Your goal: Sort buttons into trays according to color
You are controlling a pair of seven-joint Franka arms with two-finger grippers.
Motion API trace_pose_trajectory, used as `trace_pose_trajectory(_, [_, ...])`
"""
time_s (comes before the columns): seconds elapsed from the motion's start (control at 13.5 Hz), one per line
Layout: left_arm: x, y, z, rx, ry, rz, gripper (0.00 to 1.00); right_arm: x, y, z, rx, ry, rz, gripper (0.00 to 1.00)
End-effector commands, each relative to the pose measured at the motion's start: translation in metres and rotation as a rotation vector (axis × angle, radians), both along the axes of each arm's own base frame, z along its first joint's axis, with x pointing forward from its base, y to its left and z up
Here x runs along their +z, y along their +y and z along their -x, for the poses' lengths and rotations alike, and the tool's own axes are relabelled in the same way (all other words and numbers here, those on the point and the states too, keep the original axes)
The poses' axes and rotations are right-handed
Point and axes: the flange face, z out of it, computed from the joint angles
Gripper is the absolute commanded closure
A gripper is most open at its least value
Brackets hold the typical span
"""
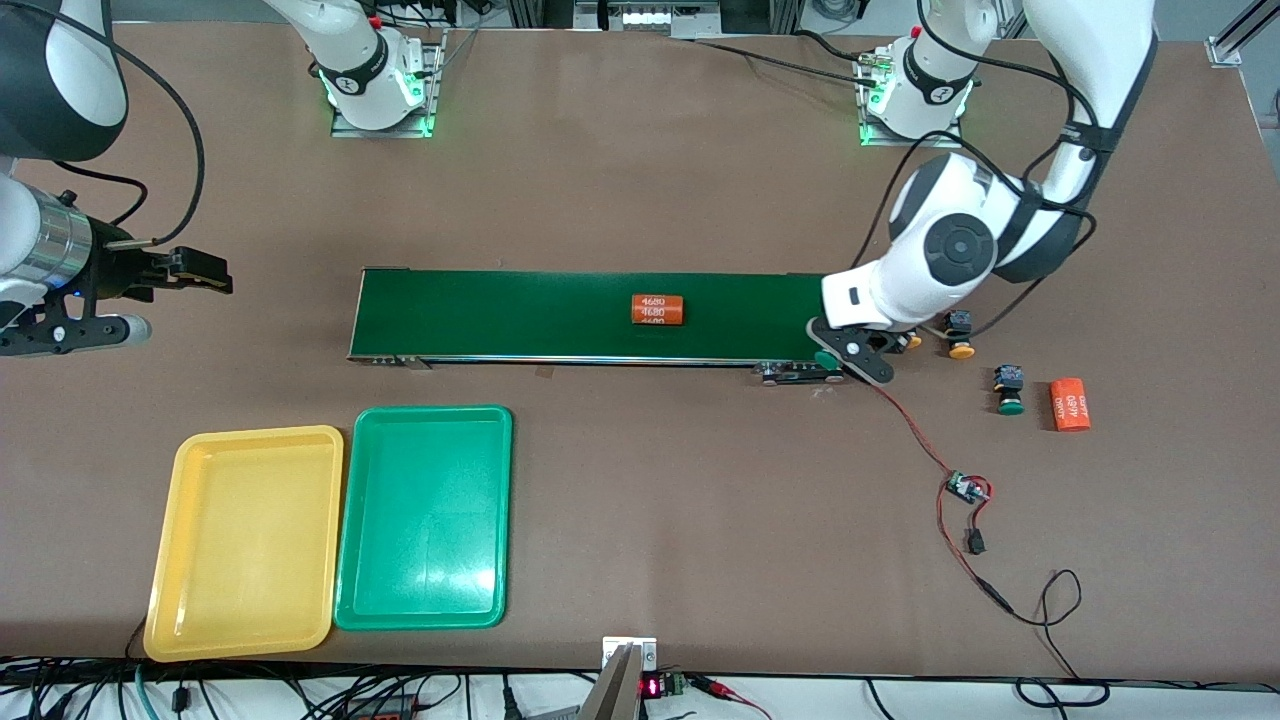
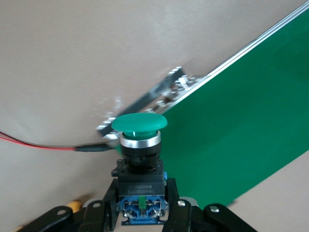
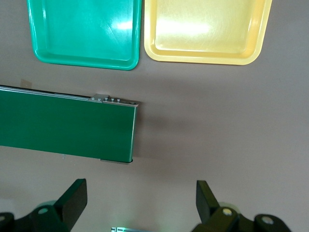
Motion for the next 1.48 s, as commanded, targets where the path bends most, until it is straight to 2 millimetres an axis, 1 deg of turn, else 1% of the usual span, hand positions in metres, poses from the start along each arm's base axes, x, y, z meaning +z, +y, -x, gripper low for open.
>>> trace_pose_trajectory(0.0, [-0.008, -0.053, 0.03, 0.215, 0.051, -0.012, 0.89, 0.001, 0.0, 0.004, 0.009, 0.013, -0.004, 0.0])
trace_pose_trajectory(0.15, [-0.019, -0.073, 0.035, 0.371, 0.049, -0.004, 0.88, -0.002, 0.0, 0.005, 0.01, 0.021, -0.005, 0.0])
trace_pose_trajectory(0.22, [-0.027, -0.092, 0.042, 0.429, 0.052, 0.012, 0.88, -0.002, 0.0, 0.005, 0.008, 0.019, -0.01, 0.0])
trace_pose_trajectory(0.3, [-0.031, -0.106, 0.047, 0.496, 0.047, 0.028, 0.88, -0.002, 0.0, 0.005, 0.01, 0.019, -0.01, 0.0])
trace_pose_trajectory(0.37, [-0.036, -0.115, 0.051, 0.526, 0.05, 0.035, 0.86, -0.002, 0.0, 0.005, 0.009, 0.019, -0.012, 0.0])
trace_pose_trajectory(0.44, [-0.037, -0.116, 0.051, 0.53, 0.051, 0.036, 0.78, -0.002, 0.0, 0.004, 0.009, 0.018, -0.012, 0.0])
trace_pose_trajectory(0.52, [-0.037, -0.115, 0.051, 0.524, 0.053, 0.032, 0.15, -0.002, 0.0, 0.004, 0.008, 0.018, -0.012, 0.0])
trace_pose_trajectory(0.59, [-0.033, -0.113, 0.05, 0.523, 0.047, 0.03, 0.0, -0.013, -0.001, 0.004, 0.005, 0.036, -0.013, 0.0])
trace_pose_trajectory(0.67, [-0.026, -0.107, 0.046, 0.532, 0.037, 0.029, 0.0, -0.017, 0.001, 0.004, 0.004, 0.038, -0.014, 0.0])
trace_pose_trajectory(0.74, [-0.012, -0.099, 0.04, 0.544, 0.013, 0.027, 0.0, -0.016, 0.008, 0.005, 0.012, 0.036, -0.013, 0.0])
trace_pose_trajectory(0.81, [0.003, -0.09, 0.036, 0.556, 0.0, 0.009, 0.0, -0.017, 0.022, 0.005, 0.027, 0.038, -0.012, 0.0])
trace_pose_trajectory(0.89, [0.012, -0.075, 0.029, 0.577, -0.008, -0.013, 0.0, -0.017, 0.03, 0.006, 0.03, 0.037, -0.011, 0.0])
trace_pose_trajectory(0.96, [0.018, -0.05, 0.018, 0.61, -0.019, -0.037, 0.0, -0.017, 0.042, 0.007, 0.03, 0.038, -0.005, 0.0])
trace_pose_trajectory(1.04, [0.016, -0.023, 0.006, 0.635, -0.022, -0.059, 0.0, -0.018, 0.048, 0.008, 0.018, 0.041, 0.0, 0.0])
trace_pose_trajectory(1.11, [0.011, 0.015, -0.009, 0.642, -0.015, -0.071, 0.0, -0.023, 0.049, 0.012, 0.011, 0.048, 0.004, 0.0])
trace_pose_trajectory(1.18, [0.001, 0.062, -0.024, 0.641, 0.001, -0.069, 0.0, -0.023, 0.048, 0.015, 0.009, 0.042, 0.003, 0.0])
trace_pose_trajectory(1.26, [-0.013, 0.106, -0.035, 0.639, 0.011, -0.076, 0.0, -0.027, 0.046, 0.019, 0.006, 0.047, 0.005, 0.0])
trace_pose_trajectory(1.33, [-0.021, 0.146, -0.042, 0.628, 0.01, -0.086, 0.0, -0.029, 0.045, 0.026, 0.006, 0.048, 0.006, 0.0])
trace_pose_trajectory(1.41, [-0.024, 0.173, -0.045, 0.624, 0.009, -0.091, 0.0, -0.033, 0.046, 0.034, 0.007, 0.036, 0.006, 0.0])
